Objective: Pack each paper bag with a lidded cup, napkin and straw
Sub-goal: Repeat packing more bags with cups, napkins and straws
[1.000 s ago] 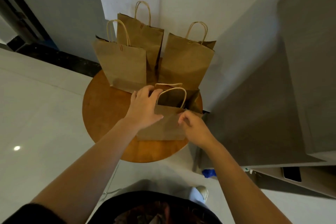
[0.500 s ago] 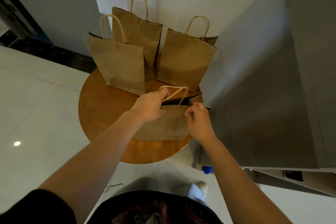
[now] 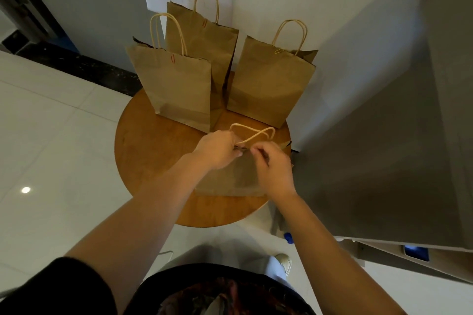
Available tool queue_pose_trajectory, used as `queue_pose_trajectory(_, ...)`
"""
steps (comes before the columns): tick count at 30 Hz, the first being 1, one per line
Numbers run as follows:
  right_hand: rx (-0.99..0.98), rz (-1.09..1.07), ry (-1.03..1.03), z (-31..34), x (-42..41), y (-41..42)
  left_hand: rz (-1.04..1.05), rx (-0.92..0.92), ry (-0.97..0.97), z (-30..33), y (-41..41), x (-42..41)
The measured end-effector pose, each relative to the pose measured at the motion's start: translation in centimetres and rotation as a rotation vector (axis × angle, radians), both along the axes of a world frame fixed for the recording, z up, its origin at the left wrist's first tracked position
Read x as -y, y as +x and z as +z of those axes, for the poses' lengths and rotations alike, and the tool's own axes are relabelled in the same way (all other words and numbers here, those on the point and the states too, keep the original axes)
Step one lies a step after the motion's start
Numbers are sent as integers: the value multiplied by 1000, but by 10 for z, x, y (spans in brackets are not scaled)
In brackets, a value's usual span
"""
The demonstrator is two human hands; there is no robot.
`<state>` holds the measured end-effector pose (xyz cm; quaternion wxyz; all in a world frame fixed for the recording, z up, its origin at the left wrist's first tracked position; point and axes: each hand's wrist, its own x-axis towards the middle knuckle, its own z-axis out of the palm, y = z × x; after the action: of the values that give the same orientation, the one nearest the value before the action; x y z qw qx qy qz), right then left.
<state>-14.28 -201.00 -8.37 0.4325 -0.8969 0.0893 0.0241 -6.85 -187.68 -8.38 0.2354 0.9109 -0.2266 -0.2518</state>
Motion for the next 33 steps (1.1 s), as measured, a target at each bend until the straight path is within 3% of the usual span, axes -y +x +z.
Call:
queue_pose_trajectory(24, -133, 1, -9, 8, 8, 25, -21, -13, 19, -4, 1, 1)
queue_pose_trajectory(33, -193, 69, -126, 8, 8, 31, -16, 0, -3, -2, 0, 0)
